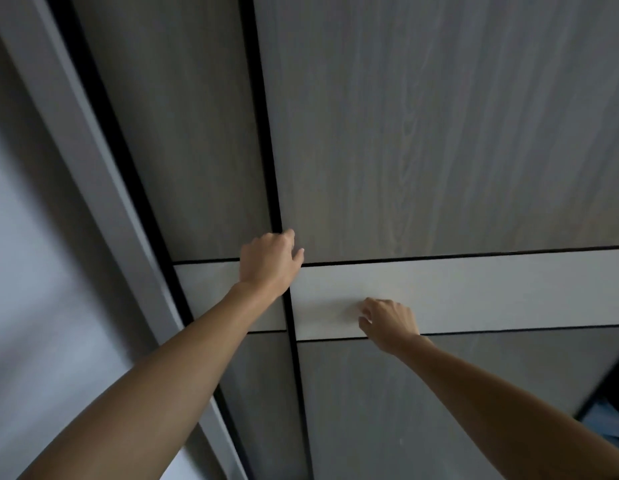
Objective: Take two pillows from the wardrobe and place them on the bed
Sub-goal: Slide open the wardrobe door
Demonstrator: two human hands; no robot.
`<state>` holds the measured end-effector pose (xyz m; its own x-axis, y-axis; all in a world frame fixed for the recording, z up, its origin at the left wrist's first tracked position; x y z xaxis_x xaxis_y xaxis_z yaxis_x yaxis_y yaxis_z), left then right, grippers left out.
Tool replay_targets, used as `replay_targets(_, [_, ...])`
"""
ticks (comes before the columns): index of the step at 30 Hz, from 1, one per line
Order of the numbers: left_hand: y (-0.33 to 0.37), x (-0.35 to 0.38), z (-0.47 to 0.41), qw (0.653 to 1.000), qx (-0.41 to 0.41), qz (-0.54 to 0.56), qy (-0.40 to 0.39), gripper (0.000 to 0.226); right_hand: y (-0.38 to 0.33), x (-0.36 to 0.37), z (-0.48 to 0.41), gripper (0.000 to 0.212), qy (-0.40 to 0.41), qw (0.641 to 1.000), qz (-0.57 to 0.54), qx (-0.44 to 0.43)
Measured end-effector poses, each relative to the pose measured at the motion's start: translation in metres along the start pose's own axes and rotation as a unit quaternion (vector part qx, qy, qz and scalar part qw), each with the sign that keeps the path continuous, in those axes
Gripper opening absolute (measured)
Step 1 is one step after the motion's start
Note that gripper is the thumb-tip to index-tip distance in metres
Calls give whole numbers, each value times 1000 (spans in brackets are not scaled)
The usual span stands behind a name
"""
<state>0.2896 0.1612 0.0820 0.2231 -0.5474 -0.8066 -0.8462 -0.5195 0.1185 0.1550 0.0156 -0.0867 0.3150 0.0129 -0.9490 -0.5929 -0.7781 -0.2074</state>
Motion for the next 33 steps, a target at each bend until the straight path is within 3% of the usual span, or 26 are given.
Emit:
replay_targets(7, [-40,-3,6,997,34,-62,-43,19,-37,0,-10,17,3,1000,16,-23])
replay_targets(15, [-96,3,13,973,20,-224,-58,20,-83,15,-21,12,-1,998,-46,-45])
replay_targets(22, [-118,3,20,970,4,-234,-73,23,-114,25,-27,20,-16,995,-71,-66])
replay_targets(28, [-84,14,31,984,27,-155,-84,17,-58,23,-9,30,-28,998,-41,-27])
replay_targets(33, [12,49,36,985,97,-89,-112,15,41,8,36,31,-29,998,-21,47])
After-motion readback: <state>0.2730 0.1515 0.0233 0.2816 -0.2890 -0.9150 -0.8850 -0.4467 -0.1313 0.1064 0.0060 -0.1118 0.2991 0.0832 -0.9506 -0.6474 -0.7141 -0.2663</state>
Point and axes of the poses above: each hand's wrist, its own z-axis away from the middle knuckle, its own x-axis out of the palm, y = z × x, the point moved 10 cm from there along -z, towards the middle knuckle, and after that the axes turned 1 degree about -x, right-handed, at the moved point
